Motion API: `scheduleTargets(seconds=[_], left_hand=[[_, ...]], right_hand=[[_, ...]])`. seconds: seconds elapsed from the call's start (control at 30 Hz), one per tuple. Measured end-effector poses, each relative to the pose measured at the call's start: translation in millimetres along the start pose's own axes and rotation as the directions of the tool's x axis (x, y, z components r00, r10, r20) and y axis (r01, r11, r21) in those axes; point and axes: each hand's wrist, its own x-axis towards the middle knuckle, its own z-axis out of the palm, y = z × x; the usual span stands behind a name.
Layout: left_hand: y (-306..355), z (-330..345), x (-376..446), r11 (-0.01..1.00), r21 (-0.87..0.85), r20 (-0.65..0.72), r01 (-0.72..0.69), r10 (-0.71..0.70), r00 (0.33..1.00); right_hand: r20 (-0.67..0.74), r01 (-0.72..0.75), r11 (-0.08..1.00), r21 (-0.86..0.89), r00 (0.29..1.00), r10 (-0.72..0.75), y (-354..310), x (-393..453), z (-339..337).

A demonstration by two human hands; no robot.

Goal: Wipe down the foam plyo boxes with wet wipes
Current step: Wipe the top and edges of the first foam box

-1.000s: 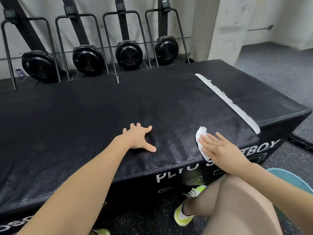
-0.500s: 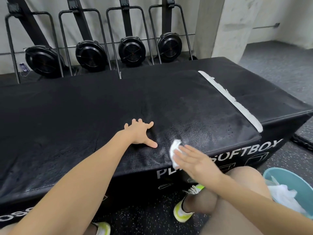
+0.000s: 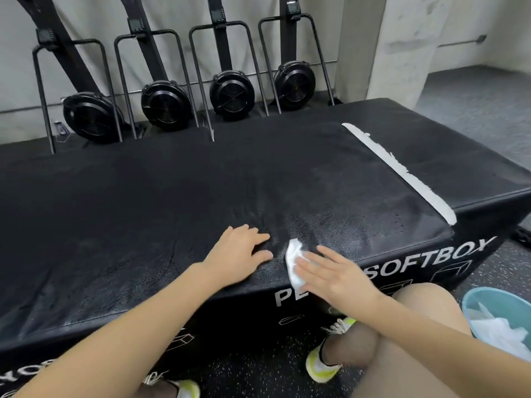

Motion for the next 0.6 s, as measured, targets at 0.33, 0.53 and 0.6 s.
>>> scheduleTargets(seconds=[0.33,0.53,0.6], left_hand=[[43,48,-19,0.889,0.45,0.03,-0.081,0.075,0.997],[59,21,-21,0.896,0.439,-0.105,-0.067,0.125,0.987],[63,-3,-23,0.91,0.41,-0.18,-0.061,0.147,0.973]], right_hand=[[0.096,-0.089,0.992,-0.086,0.991,0.097,13,-6,-10],[-0.076,-0.107,0.993,-0.042,0.992,0.104,5,21,-30],[-0.138,-0.141,0.989,-0.032,0.981,0.136,10,32,-34]])
